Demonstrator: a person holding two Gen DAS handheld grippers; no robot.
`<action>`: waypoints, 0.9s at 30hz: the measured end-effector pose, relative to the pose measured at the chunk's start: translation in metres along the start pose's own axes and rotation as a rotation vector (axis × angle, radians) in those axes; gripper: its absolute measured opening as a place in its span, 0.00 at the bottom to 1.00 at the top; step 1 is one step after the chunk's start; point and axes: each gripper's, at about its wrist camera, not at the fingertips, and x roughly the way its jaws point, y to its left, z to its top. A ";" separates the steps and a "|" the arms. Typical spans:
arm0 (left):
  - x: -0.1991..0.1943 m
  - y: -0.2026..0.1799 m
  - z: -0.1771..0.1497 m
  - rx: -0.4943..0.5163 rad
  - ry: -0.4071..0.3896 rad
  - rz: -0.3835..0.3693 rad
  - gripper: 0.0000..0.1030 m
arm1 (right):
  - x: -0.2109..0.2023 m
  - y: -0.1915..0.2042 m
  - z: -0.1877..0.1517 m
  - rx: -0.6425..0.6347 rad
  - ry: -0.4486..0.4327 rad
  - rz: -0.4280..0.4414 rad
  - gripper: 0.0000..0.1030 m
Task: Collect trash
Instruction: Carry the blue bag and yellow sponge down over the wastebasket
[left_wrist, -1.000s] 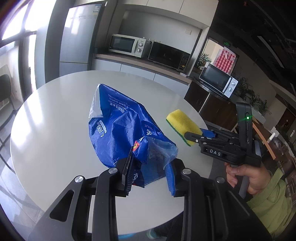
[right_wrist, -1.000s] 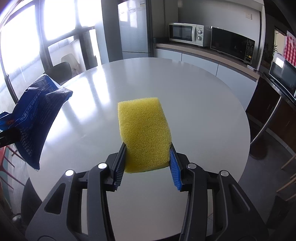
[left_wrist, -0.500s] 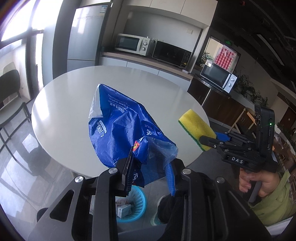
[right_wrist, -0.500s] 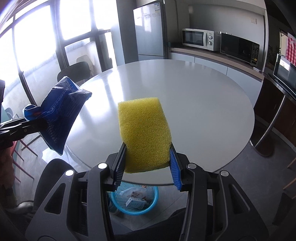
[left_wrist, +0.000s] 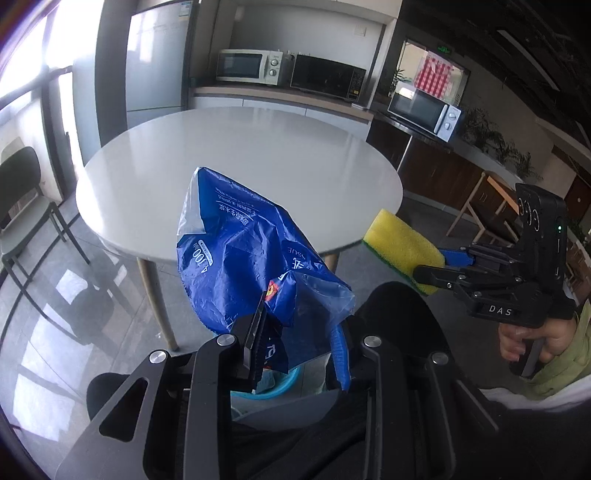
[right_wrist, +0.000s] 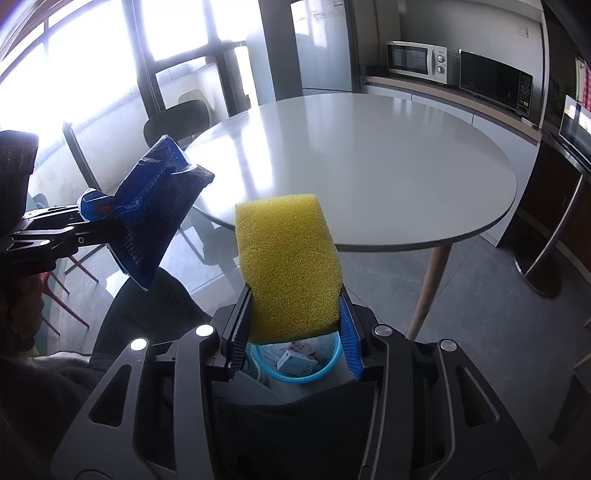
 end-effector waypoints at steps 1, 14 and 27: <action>0.002 0.000 -0.005 -0.006 0.018 -0.005 0.28 | 0.000 0.002 -0.005 -0.003 0.010 0.006 0.39; 0.077 0.015 -0.047 -0.038 0.204 -0.007 0.28 | 0.074 0.001 -0.045 0.042 0.171 0.055 0.39; 0.184 0.066 -0.081 -0.175 0.361 -0.018 0.28 | 0.189 -0.015 -0.069 0.091 0.341 0.000 0.39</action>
